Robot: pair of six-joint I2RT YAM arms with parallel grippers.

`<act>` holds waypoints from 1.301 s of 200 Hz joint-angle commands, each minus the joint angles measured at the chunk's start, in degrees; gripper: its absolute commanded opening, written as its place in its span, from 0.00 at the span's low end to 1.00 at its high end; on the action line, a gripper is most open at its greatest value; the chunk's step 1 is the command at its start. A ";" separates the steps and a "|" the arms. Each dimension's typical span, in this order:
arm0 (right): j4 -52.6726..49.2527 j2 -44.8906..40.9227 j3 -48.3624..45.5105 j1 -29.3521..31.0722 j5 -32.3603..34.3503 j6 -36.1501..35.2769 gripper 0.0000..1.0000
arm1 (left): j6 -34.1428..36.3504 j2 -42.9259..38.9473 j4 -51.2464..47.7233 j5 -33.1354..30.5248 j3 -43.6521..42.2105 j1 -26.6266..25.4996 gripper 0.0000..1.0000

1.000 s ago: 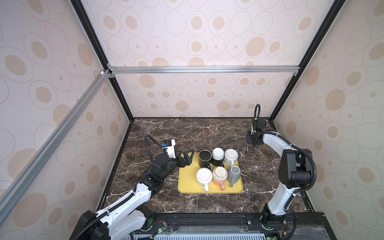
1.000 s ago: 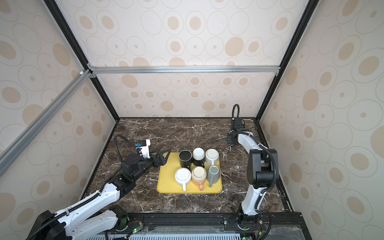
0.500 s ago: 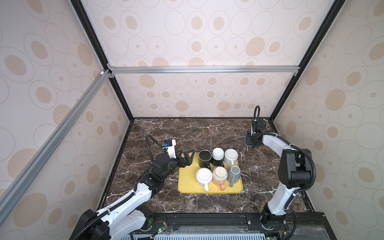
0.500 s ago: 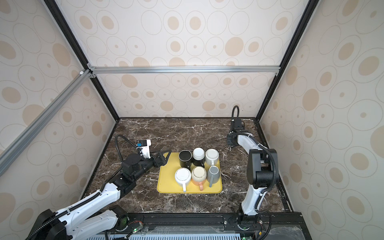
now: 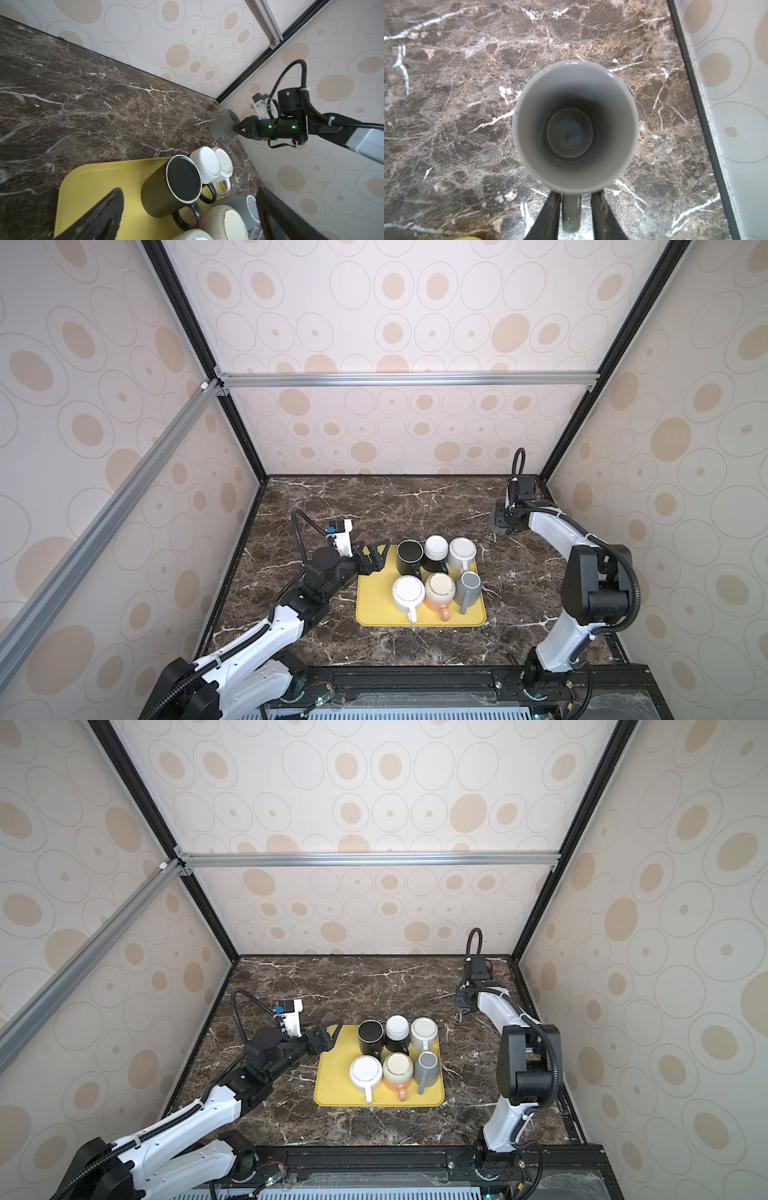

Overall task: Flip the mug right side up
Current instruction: 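Open right gripper and lift it off the grey mug, then move left gripper down to the upside-down white ribbed mug while right gripper moves over tray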

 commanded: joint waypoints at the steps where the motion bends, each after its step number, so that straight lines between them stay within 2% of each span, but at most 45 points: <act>1: -1.92 -4.06 0.00 -0.29 2.47 1.25 0.29 | 3.60 0.53 -4.88 -3.35 4.10 -0.39 1.00; 36: -5.00 -12.37 -0.40 1.89 1.53 4.99 0.32 | 6.94 2.48 -18.18 -14.79 10.41 -1.54 1.00; 57: -6.02 -17.79 -0.82 7.29 2.49 6.37 0.36 | 7.53 2.86 -22.40 -21.72 12.43 -4.26 1.00; 81: -6.93 -23.70 -1.68 14.62 2.34 8.00 0.39 | 6.18 2.50 -22.39 -26.10 11.83 -7.13 1.00; 110: 0.03 -33.10 -11.16 21.83 -5.19 13.01 0.40 | 2.94 -1.44 -14.69 -24.94 5.30 -7.24 1.00; 119: 1.04 -35.12 -13.31 24.70 -2.73 14.01 0.41 | 2.38 -2.48 -15.04 -24.30 4.72 -7.15 1.00; 143: -7.21 -35.79 -10.36 31.10 1.32 12.47 0.41 | 1.23 -4.03 -20.81 -22.35 6.08 -7.22 1.00; 184: -10.93 -37.44 -9.23 38.54 2.99 10.51 0.38 | -0.71 -3.51 -27.97 -17.04 6.69 -8.81 1.00; 216: -16.00 -34.00 -5.86 41.08 8.06 8.70 0.38 | -2.85 0.25 -36.12 -25.21 10.97 -18.33 1.00; 260: -14.65 -33.23 -7.16 41.29 8.61 9.47 0.38 | -7.27 2.03 -39.23 -27.41 12.16 -22.12 1.00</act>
